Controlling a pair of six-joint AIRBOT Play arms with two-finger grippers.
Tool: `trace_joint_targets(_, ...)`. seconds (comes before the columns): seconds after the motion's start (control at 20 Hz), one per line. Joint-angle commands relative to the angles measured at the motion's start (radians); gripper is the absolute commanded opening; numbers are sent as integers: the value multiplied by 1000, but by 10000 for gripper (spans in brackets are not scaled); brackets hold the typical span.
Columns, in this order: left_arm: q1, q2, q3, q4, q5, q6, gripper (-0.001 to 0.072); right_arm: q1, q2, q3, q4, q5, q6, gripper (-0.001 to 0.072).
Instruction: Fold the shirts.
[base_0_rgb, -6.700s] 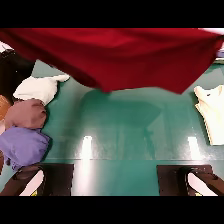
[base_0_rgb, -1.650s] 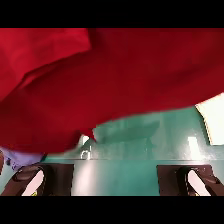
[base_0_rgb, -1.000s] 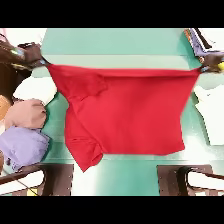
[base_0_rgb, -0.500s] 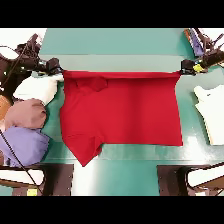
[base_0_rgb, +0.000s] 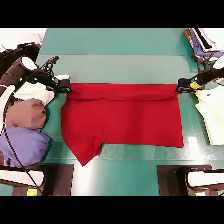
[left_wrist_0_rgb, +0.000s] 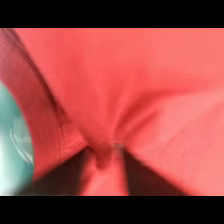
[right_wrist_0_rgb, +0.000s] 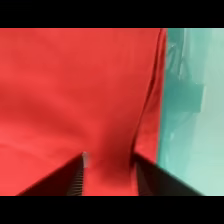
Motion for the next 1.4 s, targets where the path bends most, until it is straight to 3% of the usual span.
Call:
trace_joint_targets(0.0,6,32,-17,61,-69,-64,459,-18,42,-60,32,37,8,378)
trace_joint_targets(0.2,8,266,-188,254,-130,-139,460,-80,191,-89,28,119,8,378)
trace_joint_targets(0.55,8,770,-815,79,-147,-239,460,-143,433,-283,37,21,7,378)
trace_joint_targets(1.1,8,832,-1069,-163,66,-214,458,-139,447,-308,63,23,8,378)
trace_joint_targets(1.15,8,832,-1069,-168,73,-200,366,-139,447,-308,63,28,8,378)
trace_joint_targets(1.25,8,832,-1068,-187,93,-169,59,-139,447,-308,62,60,8,378)
trace_joint_targets(1.35,8,832,-1062,-223,97,-146,25,-156,449,-319,52,113,-4,378)
